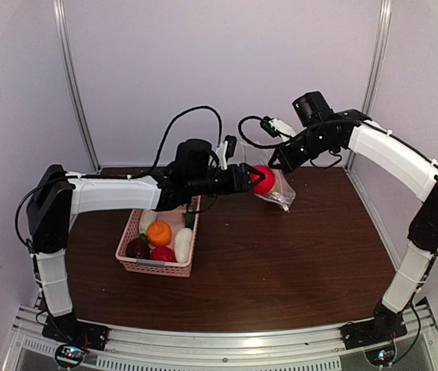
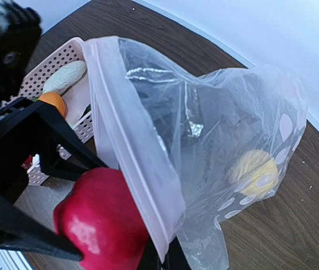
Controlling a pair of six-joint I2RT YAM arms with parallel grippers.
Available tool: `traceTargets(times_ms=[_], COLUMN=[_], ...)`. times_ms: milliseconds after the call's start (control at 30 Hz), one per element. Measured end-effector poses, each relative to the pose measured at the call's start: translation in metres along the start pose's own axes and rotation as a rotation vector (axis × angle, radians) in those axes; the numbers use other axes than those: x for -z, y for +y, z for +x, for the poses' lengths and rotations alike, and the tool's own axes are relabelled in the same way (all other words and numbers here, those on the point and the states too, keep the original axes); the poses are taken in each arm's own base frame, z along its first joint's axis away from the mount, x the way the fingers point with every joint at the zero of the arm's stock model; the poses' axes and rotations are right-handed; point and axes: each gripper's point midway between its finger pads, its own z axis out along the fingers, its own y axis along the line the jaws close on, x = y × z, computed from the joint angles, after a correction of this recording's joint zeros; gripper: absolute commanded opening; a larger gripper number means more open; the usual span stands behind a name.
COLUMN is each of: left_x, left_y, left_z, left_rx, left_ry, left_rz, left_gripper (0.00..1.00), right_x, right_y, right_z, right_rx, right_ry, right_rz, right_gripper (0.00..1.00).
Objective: Place the food in the zip-top bag and seal the zipper
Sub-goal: Place the fake vegetable in the zipper food storage bag.
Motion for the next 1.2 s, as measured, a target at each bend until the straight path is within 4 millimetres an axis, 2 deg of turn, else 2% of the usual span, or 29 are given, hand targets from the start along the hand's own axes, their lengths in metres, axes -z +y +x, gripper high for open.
traceTargets(times_ms=[167, 267, 500, 600, 733, 833, 933, 1100, 1200], left_x=[0.001, -0.002, -0.029, -0.038, -0.039, -0.039, -0.036, -0.025, -0.012], left_y=[0.013, 0.023, 0.032, 0.032, 0.025, 0.016, 0.011, -0.005, -0.027], left_z=[-0.002, -0.004, -0.018, -0.015, -0.011, -0.013, -0.016, -0.031, -0.045], left_rx=[0.008, 0.021, 0.051, 0.058, 0.058, 0.044, 0.032, 0.002, -0.022], left_ry=[-0.017, -0.019, -0.025, -0.005, 0.023, 0.031, 0.033, 0.015, 0.001], left_rz=[-0.067, -0.119, -0.138, -0.117, -0.08, -0.048, -0.028, 0.006, 0.056], left_gripper=[0.43, 0.45, 0.63, 0.74, 0.85, 0.9, 0.9, 0.88, 0.86], right_x=[0.007, 0.007, 0.008, 0.009, 0.012, 0.017, 0.023, 0.033, 0.038], right_y=[0.014, 0.022, 0.036, 0.04, 0.04, 0.035, 0.03, 0.006, -0.011], right_z=[-0.004, -0.003, -0.002, -0.002, -0.002, -0.005, -0.006, -0.009, -0.008], right_rx=[0.008, 0.006, 0.006, 0.005, 0.005, -0.001, -0.009, -0.04, -0.061], right_ry=[-0.021, -0.018, -0.019, -0.019, -0.018, -0.029, -0.039, -0.063, -0.076], right_rz=[-0.057, -0.099, -0.179, -0.198, -0.199, -0.189, -0.183, -0.143, -0.108], right_gripper=[0.0, 0.0, 0.0, 0.0, 0.0, 0.0, 0.0, 0.0, 0.0])
